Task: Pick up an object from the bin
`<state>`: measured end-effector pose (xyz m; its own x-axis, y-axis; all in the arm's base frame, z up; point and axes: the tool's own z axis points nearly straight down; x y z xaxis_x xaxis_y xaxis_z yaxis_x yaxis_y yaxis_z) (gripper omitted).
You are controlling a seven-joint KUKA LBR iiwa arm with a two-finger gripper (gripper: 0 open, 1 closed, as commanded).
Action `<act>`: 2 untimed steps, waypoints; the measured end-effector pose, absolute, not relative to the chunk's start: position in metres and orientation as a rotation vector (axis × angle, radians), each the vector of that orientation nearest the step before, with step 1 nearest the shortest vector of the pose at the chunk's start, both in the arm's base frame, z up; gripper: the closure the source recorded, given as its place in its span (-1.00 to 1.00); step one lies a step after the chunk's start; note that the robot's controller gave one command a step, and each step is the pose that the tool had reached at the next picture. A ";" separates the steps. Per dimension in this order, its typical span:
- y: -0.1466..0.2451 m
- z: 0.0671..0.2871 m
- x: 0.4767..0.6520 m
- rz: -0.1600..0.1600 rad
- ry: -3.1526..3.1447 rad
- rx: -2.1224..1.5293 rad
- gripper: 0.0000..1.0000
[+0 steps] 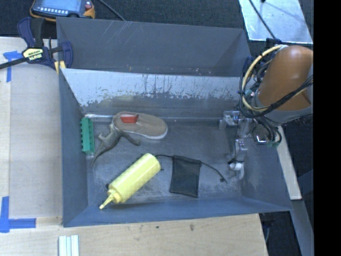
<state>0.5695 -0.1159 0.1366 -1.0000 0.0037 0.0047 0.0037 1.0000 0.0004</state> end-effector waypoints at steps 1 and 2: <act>-0.116 0.142 0.572 0.001 -3.145 -0.001 -1.00; -0.057 0.093 0.556 0.001 -3.143 -0.158 -1.00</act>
Offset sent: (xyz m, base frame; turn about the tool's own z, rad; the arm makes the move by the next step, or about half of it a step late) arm -0.0214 0.0882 -0.0666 0.1355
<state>0.5563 -0.0573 0.0933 -0.9949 0.1003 -0.0053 0.1003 0.9950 -0.0001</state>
